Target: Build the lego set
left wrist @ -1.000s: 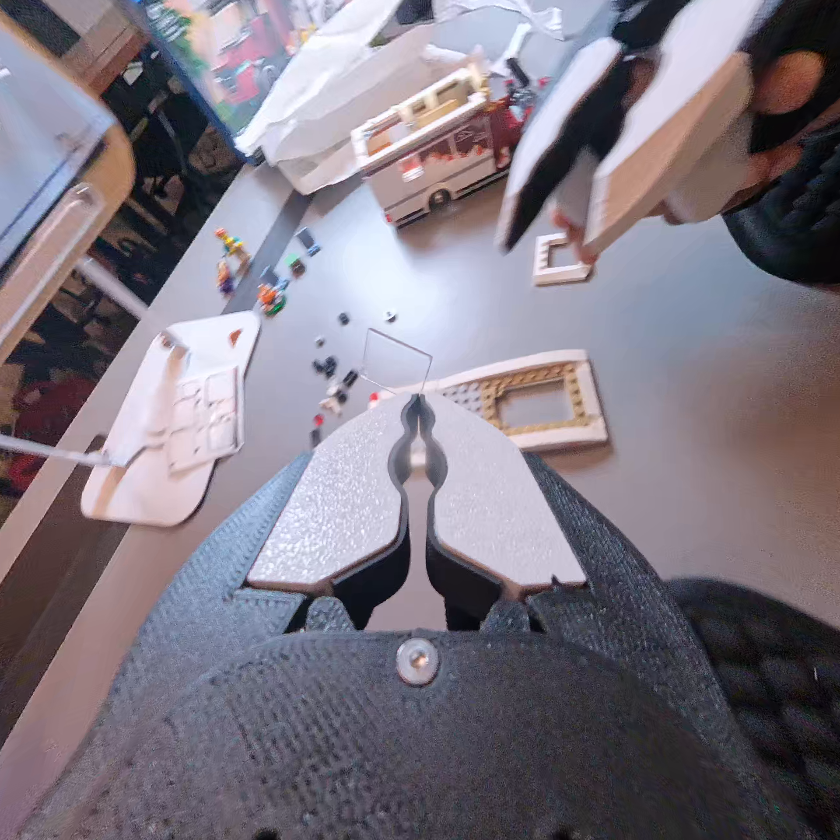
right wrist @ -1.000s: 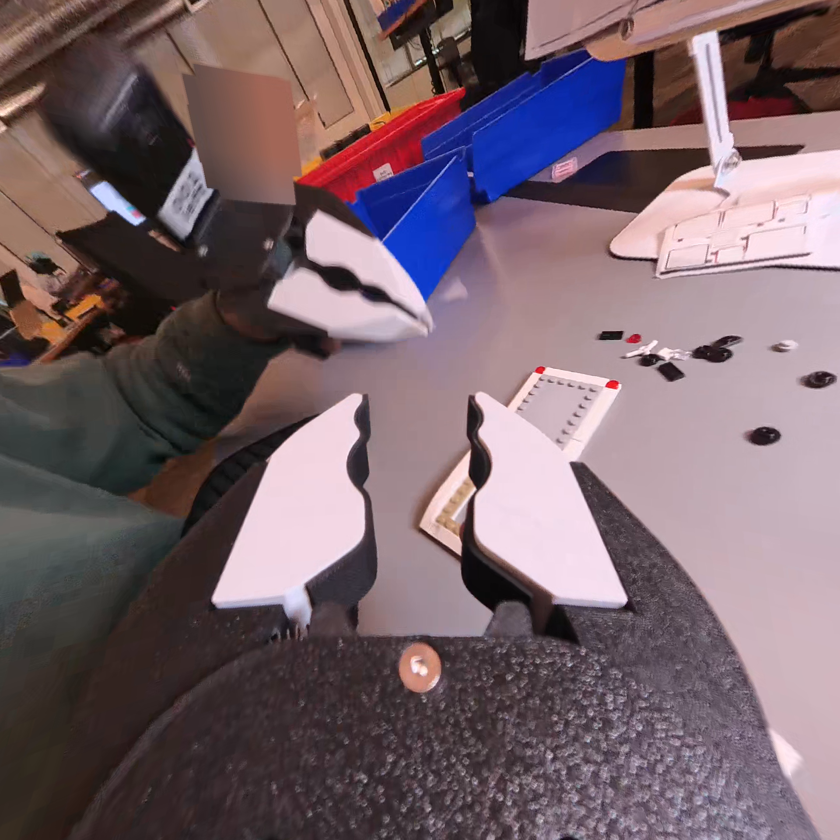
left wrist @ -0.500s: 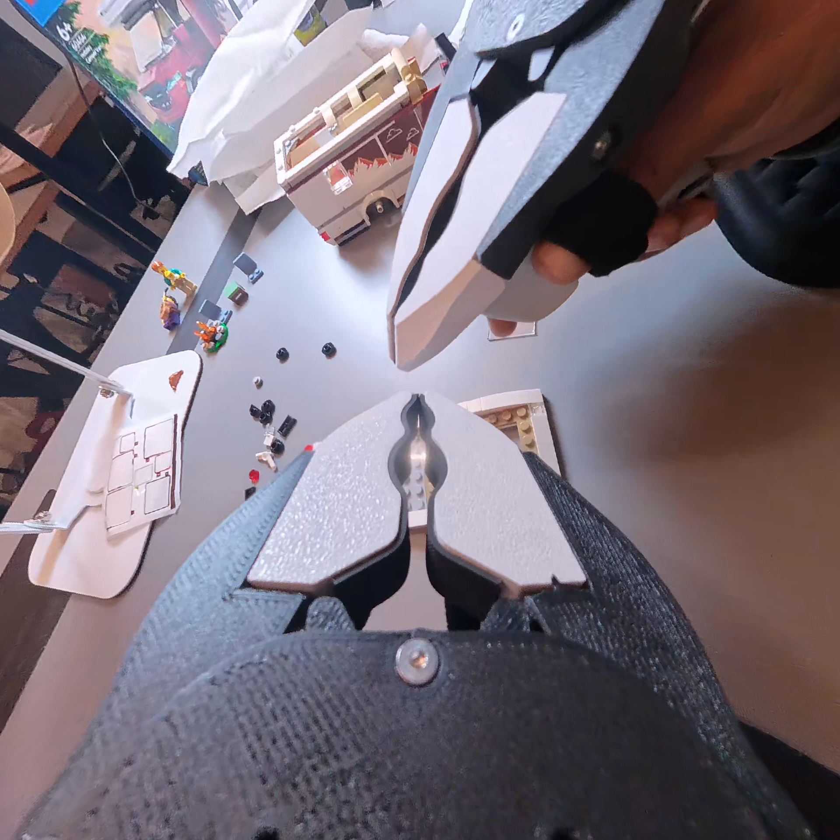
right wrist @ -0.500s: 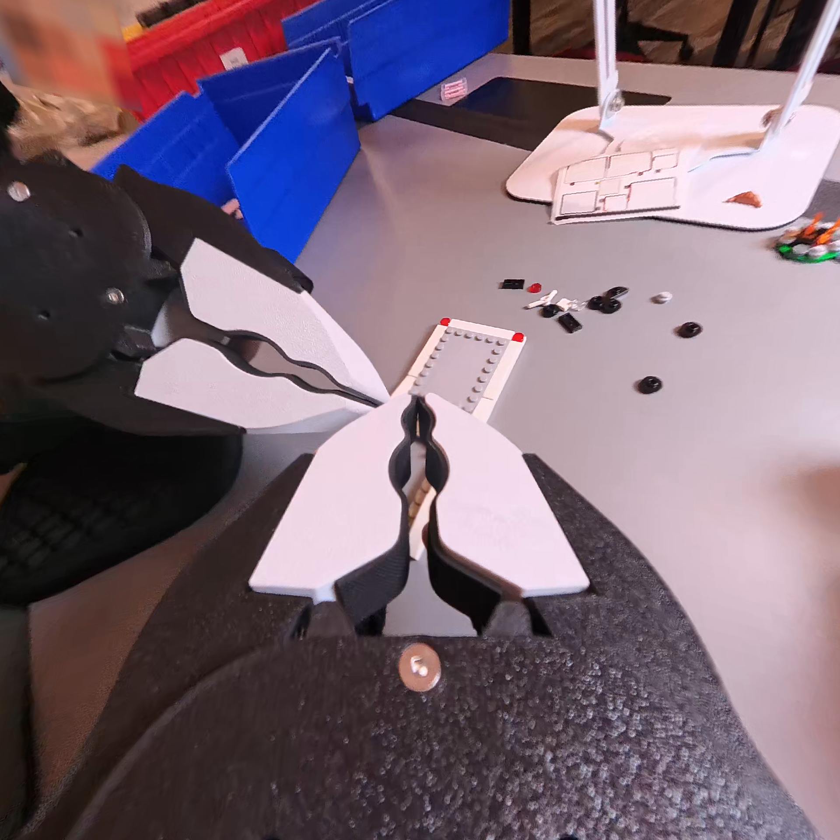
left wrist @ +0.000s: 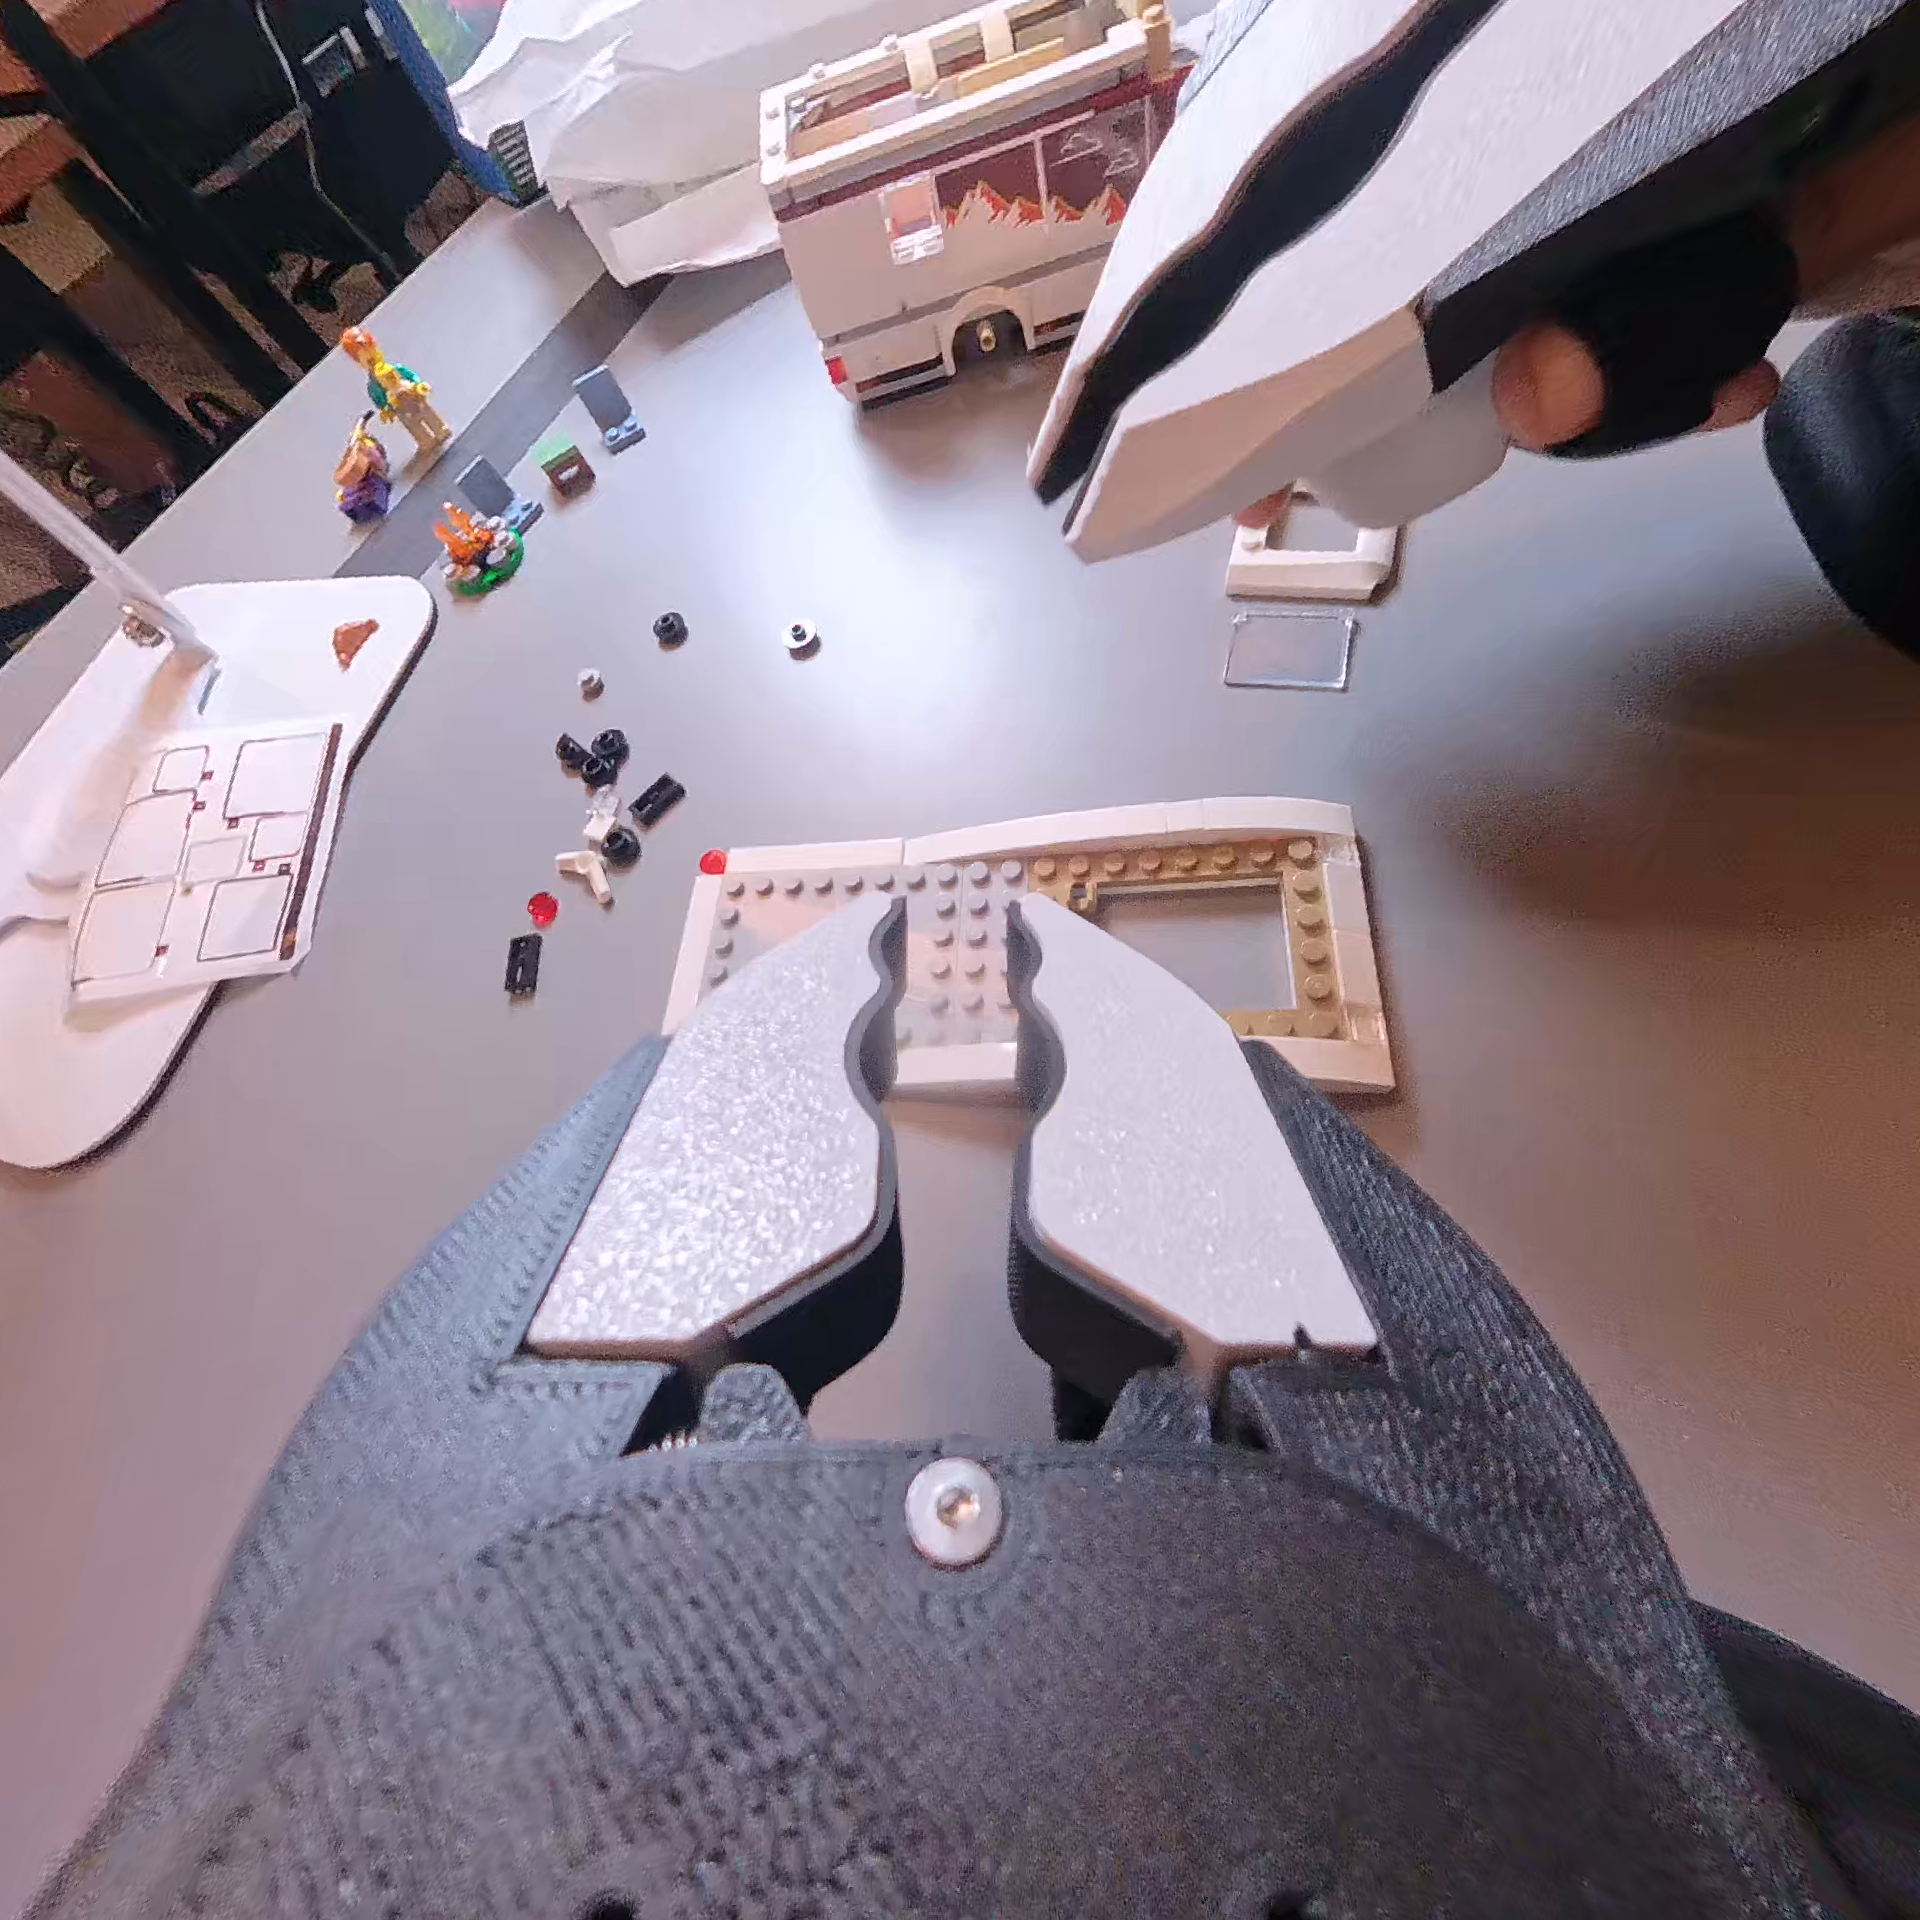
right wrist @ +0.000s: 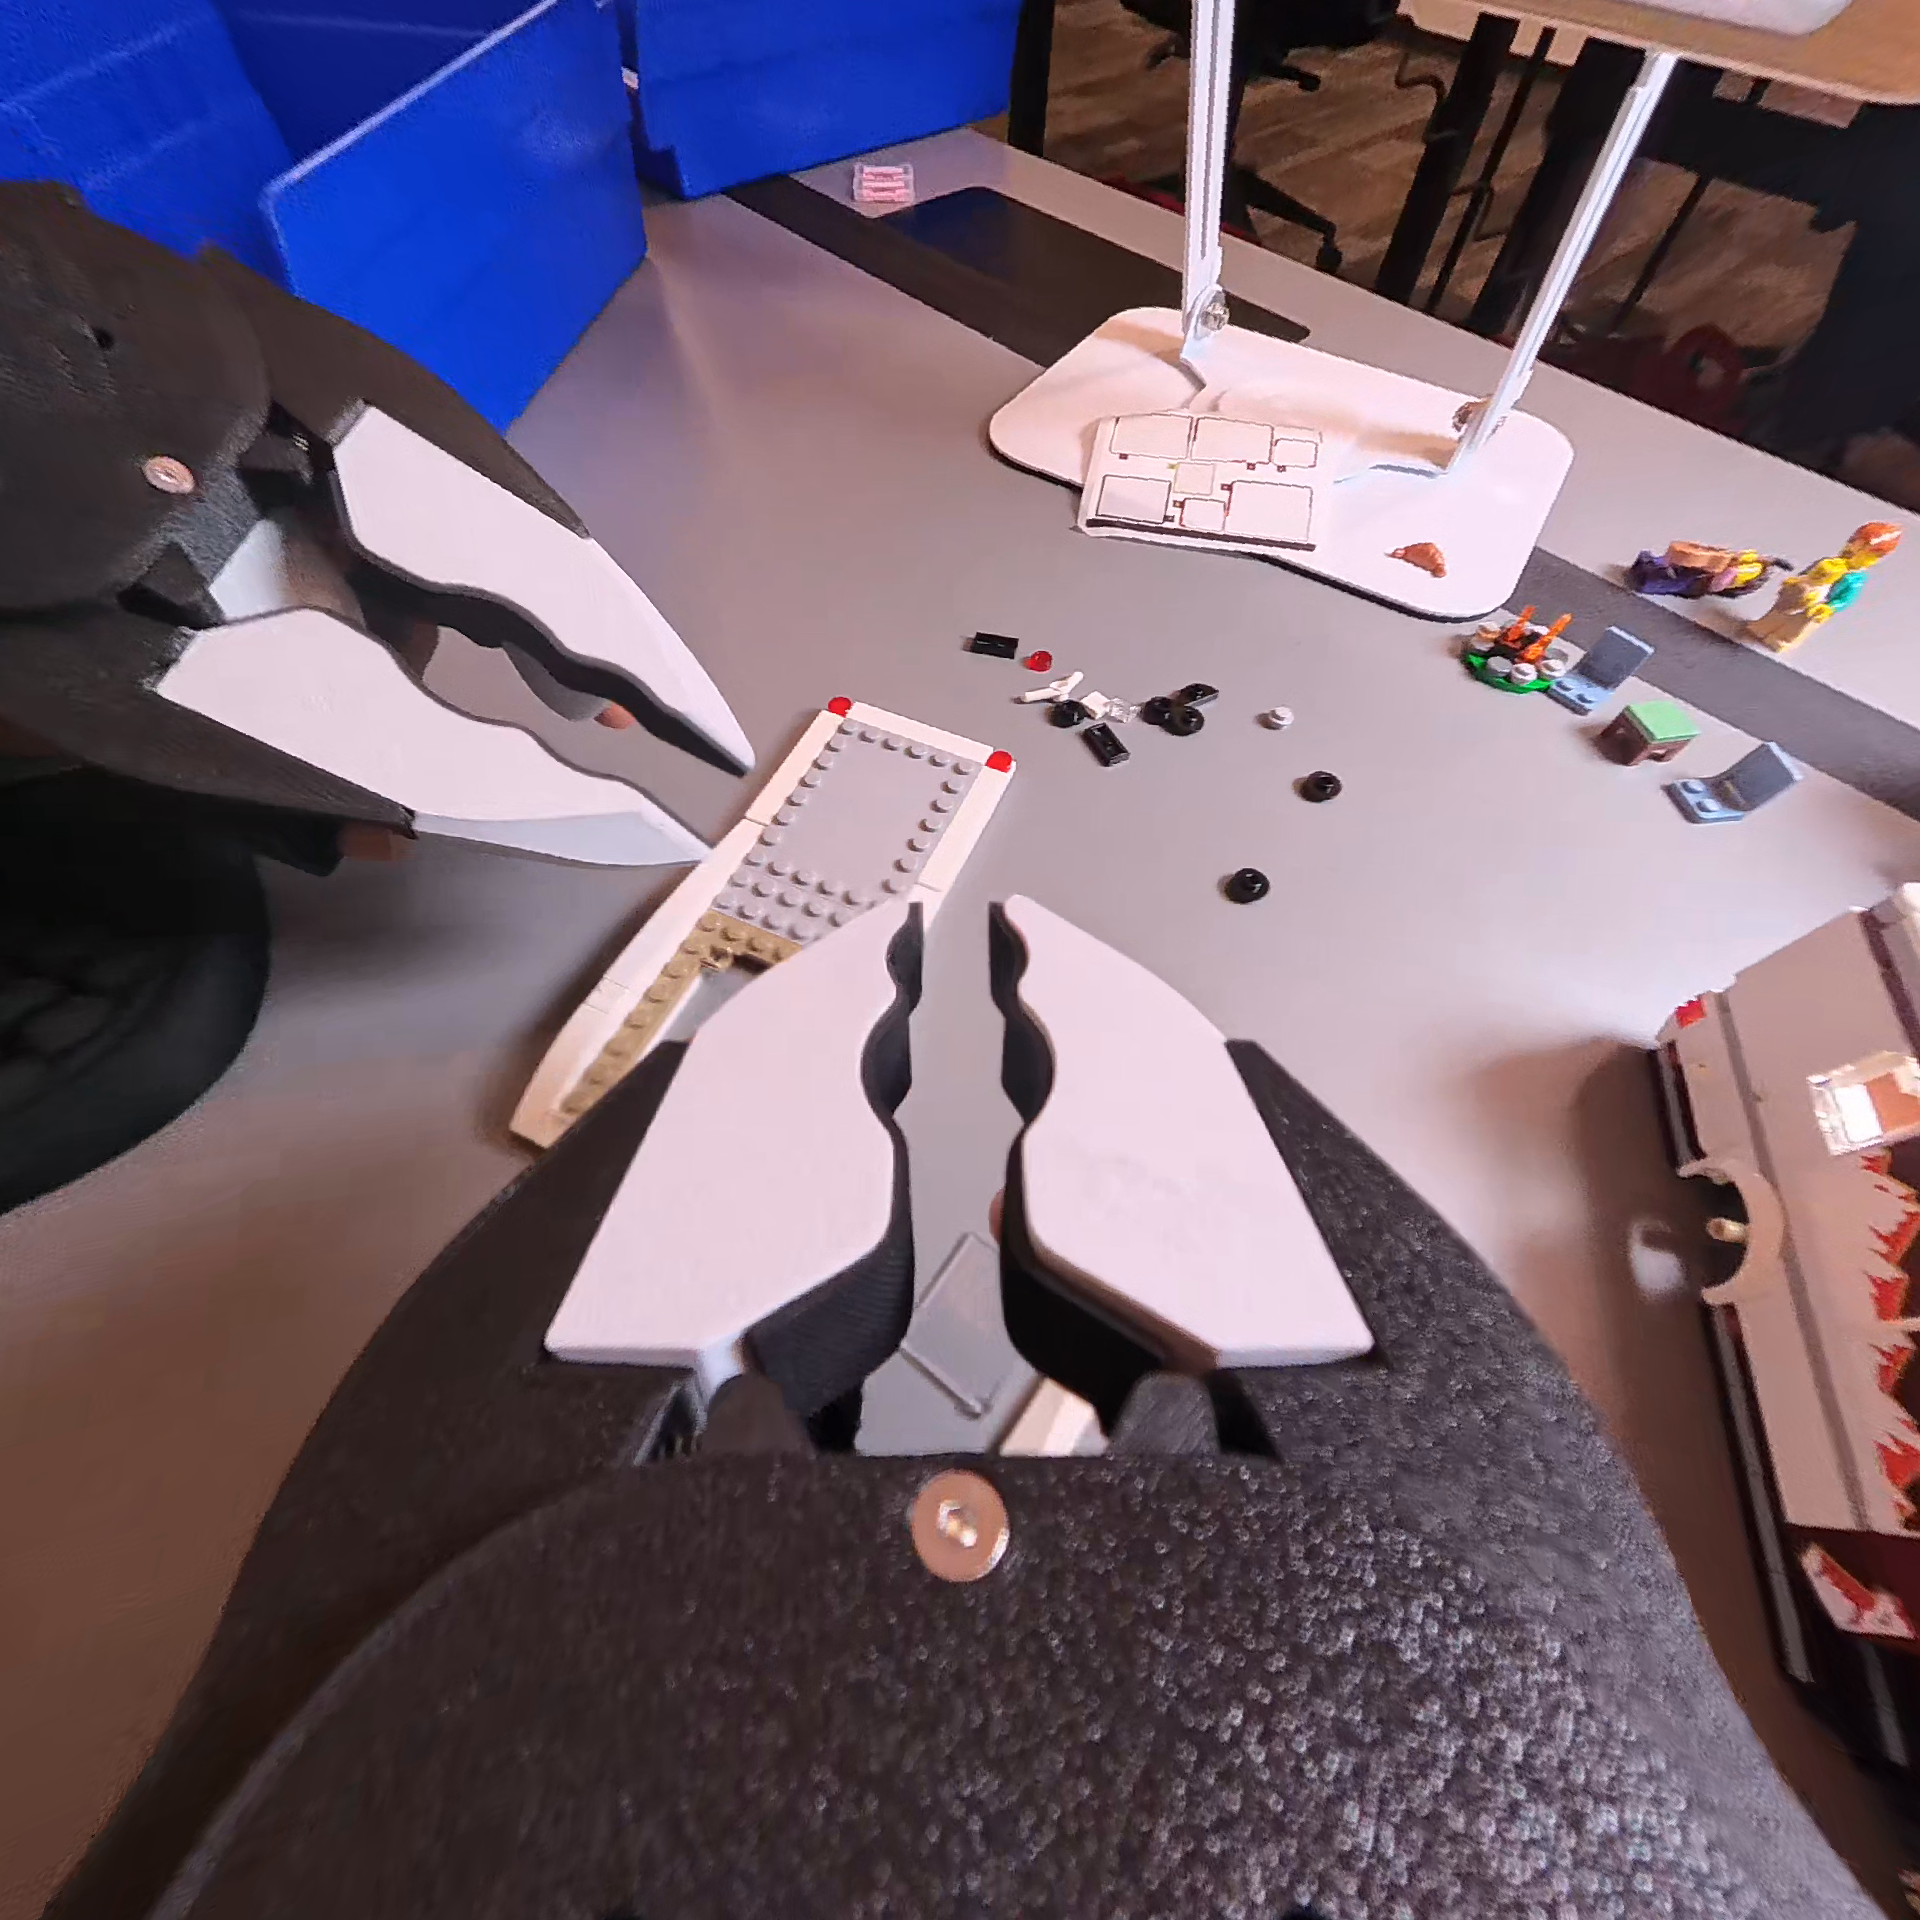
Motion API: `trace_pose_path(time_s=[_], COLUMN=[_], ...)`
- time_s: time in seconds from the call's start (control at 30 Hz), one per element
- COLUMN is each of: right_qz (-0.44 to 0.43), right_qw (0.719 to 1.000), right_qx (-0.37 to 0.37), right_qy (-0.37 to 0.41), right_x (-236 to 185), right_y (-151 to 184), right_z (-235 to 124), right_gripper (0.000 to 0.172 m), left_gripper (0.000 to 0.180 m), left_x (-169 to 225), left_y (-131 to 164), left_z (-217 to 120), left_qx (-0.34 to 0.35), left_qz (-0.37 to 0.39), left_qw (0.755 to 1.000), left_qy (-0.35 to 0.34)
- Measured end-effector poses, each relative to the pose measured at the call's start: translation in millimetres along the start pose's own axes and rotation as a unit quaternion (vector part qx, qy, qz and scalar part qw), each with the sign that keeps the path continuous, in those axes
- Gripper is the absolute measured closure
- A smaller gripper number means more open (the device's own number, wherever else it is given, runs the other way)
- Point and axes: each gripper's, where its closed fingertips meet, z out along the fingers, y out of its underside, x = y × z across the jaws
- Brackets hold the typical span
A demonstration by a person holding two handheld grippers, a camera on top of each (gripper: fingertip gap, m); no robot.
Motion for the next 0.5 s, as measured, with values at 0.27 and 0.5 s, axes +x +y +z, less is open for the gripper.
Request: trace_pose_path(time_s=[0.27, 0.5], right_qz=[-0.112, -0.200], right_qw=[0.980, 0.928], right_qx=[-0.135, -0.250], right_qy=[-0.094, -0.191], right_x=[31.6, 11.0], right_y=[52.2, 92.1], right_z=[-27.7, -31.1], right_gripper=[0.136, 0.122], left_gripper=[0.156, 0.155], left_x=[-9.3, -5.3], left_y=[12.1, 18.4], left_z=[-3.9, 0.5], left_qx=[0.005, 0.001], left_qz=[-0.011, -0.007], left_qw=[1.000, 1.000], left_qy=[-0.015, 0.001])
